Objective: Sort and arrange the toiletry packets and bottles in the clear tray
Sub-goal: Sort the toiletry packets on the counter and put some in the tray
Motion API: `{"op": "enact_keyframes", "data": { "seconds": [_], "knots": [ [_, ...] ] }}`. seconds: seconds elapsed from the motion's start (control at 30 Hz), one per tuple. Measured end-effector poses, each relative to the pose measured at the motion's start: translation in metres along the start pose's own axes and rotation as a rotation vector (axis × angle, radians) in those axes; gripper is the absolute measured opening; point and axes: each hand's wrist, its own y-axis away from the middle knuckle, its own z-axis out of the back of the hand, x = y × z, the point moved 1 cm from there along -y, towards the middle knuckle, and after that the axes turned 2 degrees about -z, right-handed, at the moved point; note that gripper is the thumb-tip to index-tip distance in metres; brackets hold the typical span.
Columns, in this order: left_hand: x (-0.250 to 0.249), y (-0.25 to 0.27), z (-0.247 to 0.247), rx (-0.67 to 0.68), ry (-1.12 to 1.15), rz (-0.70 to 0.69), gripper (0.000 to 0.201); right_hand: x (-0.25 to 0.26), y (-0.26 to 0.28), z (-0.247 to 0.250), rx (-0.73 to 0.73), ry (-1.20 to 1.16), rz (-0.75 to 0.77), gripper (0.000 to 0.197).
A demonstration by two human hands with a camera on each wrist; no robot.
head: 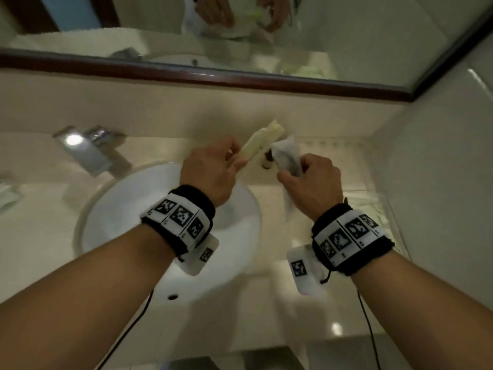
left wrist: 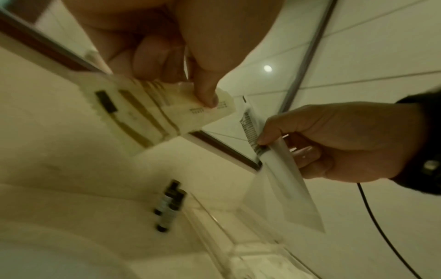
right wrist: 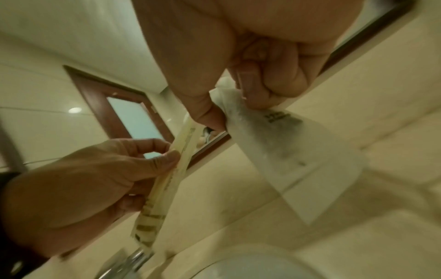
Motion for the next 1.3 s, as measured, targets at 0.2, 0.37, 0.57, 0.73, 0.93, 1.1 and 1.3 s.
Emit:
{"op": "enact_keyframes", "data": {
  "seconds": [0.2, 0.37, 0.57, 0.73, 0.93, 1.1, 1.3],
  "knots": [
    [-0.071, -0.009, -0.133, 0.282, -0.043, -0.081, 0.015, -0.132, -0.003, 0.066, -0.181, -0.026, -0.226, 0.037],
    [-0.1, -0.012, -0.217, 0.452, -0.118, -0.106, 0.014, -0.213, 0.003, 0.093, -0.224, 0.014, -0.362, 0.04],
    [-0.106, -0.013, -0.277, 0.606, -0.333, -0.11, 0.023, -0.27, -0.001, 0.097, -0.189, 0.054, -0.444, 0.028],
    [-0.098, -0.017, -0.292, 0.666, -0.524, -0.126, 0.029, -0.296, -0.011, 0.085, -0.102, 0.073, -0.464, 0.024],
    [-0.1, -0.025, -0.298, 0.659, -0.53, -0.164, 0.029, -0.308, -0.027, 0.06, -0.029, 0.189, -0.422, 0.022],
    [-0.097, -0.027, -0.302, 0.655, -0.523, -0.215, 0.03, -0.308, -0.044, 0.052, -0.011, 0.22, -0.409, 0.026],
    [-0.09, -0.029, -0.301, 0.654, -0.493, -0.213, 0.03, -0.305, -0.053, 0.042, -0.002, 0.219, -0.452, 0.029]
  ]
}}
